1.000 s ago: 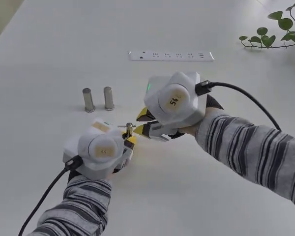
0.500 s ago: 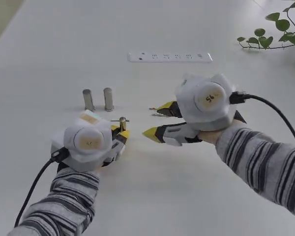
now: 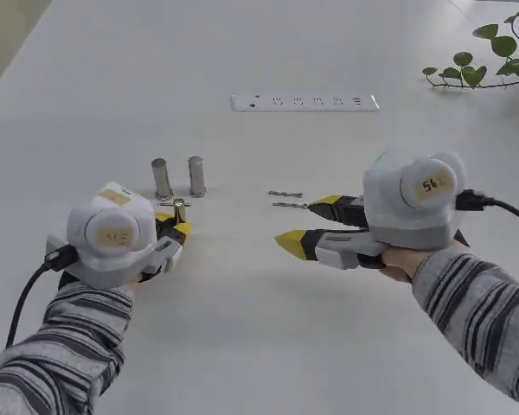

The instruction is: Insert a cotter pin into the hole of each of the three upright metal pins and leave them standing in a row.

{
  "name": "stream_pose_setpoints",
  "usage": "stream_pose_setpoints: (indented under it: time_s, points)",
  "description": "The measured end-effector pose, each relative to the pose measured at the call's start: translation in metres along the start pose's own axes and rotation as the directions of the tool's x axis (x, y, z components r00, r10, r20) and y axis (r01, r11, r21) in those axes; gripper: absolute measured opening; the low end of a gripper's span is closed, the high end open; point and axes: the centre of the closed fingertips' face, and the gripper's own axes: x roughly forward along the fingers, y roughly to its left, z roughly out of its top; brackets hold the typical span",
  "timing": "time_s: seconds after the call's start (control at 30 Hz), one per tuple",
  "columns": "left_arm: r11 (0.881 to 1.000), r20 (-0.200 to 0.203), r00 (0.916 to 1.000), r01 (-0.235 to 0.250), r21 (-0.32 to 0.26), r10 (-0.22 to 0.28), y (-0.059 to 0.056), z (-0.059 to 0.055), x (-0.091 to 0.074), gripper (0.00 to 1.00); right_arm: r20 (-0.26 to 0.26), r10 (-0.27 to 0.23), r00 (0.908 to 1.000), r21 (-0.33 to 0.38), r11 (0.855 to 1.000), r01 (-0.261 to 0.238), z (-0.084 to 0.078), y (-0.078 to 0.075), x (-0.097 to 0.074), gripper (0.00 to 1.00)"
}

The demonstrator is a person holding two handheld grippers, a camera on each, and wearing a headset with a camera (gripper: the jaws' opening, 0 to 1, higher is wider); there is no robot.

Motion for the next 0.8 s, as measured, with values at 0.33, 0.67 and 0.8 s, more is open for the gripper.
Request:
stream_pose_setpoints:
  time_s: [0.33,0.67,0.8]
  points:
    - [1.000,-0.015,0.9999,0.003,-0.006,-0.003,0.010,-0.007,0.003,0.05,-0.006,-0.005,1.0000,0.043,0.999,0.005,-0.009,0.005,-0.004,0.37]
    - [1.000,-0.003,1.0000,0.003,-0.021,-0.003,0.010,-0.009,0.001,0.05,-0.009,-0.014,0.9999,0.087,0.996,0.015,-0.016,0.008,-0.007,0.36]
    - [0.999,0.004,1.0000,0.001,-0.033,-0.001,0.010,-0.009,0.001,0.05,-0.008,-0.016,0.9998,0.100,0.995,0.017,-0.018,0.010,-0.007,0.36]
